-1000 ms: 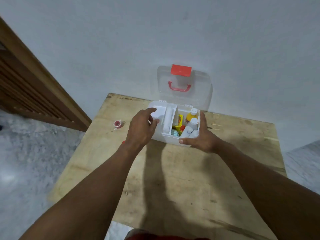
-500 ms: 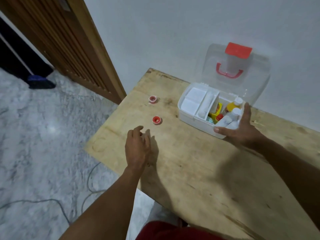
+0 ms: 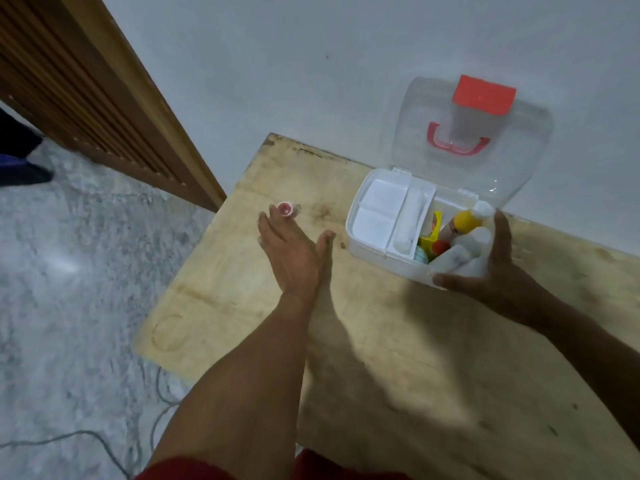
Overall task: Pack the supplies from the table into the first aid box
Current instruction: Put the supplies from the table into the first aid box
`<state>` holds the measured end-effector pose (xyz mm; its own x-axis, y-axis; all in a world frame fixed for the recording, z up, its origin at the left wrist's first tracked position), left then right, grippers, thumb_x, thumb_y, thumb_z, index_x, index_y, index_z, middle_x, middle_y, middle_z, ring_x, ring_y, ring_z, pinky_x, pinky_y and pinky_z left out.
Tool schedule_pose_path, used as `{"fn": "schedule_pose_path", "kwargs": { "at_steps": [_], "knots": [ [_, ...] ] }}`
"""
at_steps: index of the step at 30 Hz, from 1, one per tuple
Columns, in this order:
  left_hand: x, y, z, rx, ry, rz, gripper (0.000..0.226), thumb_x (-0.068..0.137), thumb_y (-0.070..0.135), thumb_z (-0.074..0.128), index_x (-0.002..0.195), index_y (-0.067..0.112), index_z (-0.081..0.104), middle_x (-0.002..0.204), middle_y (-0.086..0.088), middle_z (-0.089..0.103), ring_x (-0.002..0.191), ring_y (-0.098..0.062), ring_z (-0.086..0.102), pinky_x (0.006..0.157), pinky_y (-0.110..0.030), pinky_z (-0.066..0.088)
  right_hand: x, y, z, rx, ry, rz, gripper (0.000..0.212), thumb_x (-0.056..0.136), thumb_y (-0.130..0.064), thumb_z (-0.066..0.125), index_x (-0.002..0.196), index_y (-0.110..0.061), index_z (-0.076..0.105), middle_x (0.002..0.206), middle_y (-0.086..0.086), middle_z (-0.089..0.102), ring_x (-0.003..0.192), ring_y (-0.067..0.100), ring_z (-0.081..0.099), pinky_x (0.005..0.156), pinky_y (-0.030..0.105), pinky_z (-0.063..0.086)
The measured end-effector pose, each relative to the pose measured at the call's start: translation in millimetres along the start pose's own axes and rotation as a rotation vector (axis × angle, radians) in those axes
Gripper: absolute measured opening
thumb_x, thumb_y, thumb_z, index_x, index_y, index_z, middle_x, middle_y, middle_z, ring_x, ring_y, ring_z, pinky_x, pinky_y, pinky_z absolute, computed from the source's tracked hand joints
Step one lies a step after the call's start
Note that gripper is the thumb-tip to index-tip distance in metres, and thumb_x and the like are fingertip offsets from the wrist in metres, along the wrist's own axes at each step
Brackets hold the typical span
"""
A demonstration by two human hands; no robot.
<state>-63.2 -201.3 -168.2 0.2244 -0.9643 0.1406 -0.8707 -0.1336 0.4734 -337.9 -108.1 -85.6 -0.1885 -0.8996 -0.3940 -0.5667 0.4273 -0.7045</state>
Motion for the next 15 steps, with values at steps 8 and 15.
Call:
{"fn": "schedule_pose_path", "kwargs": {
  "at_steps": [8,15],
  "knots": [
    [49.9,-3.0,12.1,-0.238,-0.097,0.012,0.071,0.089,0.024,0.068,0.141,-0.009,0.032,0.149,-0.025,0.029,0.135,-0.039,0.037,0.109,-0.047,0.037,-1.6,-5.5,0.3,0.034,-0.011,0.01,0.132,0.075,-0.018,0.082,0.149,-0.031,-0.026,0.141,-0.01,0.026,0.119,0.006,0.029,0.098,0.024,0.026],
    [64.1,1.4,-1.0,-0.273,0.002,-0.01,0.037,0.097,0.018,0.04,0.125,-0.003,0.052,0.106,-0.007,0.062,0.096,-0.012,0.06,0.092,-0.03,0.045,3.3,2.7,-1.3,0.025,0.011,-0.001,0.131,0.071,-0.018,0.084,0.146,-0.038,-0.022,0.112,-0.048,0.016,0.117,-0.004,0.036,0.096,0.022,0.031]
  ]
}}
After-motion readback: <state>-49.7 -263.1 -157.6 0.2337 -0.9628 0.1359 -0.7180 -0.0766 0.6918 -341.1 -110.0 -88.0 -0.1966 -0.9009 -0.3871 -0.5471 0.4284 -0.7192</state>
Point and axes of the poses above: each hand's wrist, its own x-axis towards the middle knuckle, its own z-axis out of the palm, y = z × x, the point moved 3 cm from there along x, towards the middle knuckle
